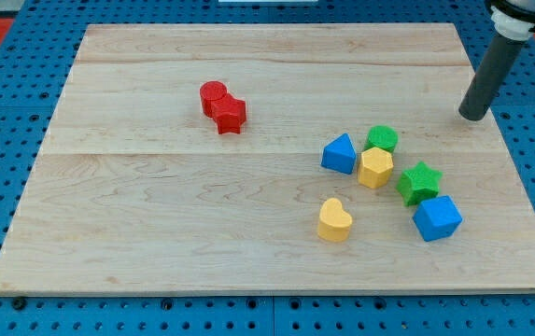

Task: Place the cube above the heart

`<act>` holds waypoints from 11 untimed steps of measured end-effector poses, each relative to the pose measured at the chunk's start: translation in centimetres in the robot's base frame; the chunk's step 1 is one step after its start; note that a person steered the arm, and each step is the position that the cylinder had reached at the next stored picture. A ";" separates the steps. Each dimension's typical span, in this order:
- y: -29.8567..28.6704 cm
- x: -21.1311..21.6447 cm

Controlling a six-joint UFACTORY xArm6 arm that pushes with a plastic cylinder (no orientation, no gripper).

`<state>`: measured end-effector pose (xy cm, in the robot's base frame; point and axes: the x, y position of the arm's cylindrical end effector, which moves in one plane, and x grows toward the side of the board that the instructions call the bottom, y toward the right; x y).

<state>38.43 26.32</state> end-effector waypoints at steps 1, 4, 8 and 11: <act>0.0 0.0; -1.9 5.4; -10.8 14.9; -12.6 12.2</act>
